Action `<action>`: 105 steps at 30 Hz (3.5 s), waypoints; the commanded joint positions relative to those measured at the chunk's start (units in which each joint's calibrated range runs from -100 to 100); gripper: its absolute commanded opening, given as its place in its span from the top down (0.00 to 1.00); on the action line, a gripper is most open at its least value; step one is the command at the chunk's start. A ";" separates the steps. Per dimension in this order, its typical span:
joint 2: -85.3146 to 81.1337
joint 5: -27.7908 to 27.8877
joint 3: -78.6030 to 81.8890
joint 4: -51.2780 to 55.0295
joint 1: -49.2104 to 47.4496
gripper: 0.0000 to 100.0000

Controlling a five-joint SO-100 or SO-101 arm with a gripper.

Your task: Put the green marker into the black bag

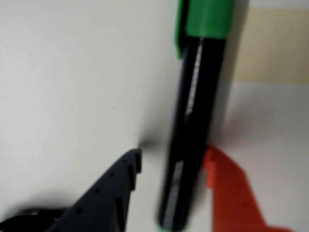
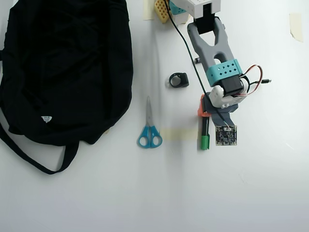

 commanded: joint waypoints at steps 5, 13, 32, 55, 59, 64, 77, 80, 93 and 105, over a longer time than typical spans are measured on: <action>-0.15 -0.09 -0.75 -0.48 0.08 0.96; -0.15 -0.15 -1.02 -0.39 0.60 0.98; -1.47 -0.41 -6.32 6.93 0.45 0.98; -5.37 0.85 -16.84 15.80 -0.15 0.98; -5.46 0.85 -16.92 15.80 -0.15 0.98; -9.86 0.85 -13.60 15.80 -1.19 0.98; -34.34 0.85 16.95 13.73 -0.45 0.98; -40.15 1.53 24.31 8.91 -0.45 0.98; -59.07 3.26 41.75 0.29 -0.07 0.98; -69.52 3.42 55.13 0.29 4.72 0.98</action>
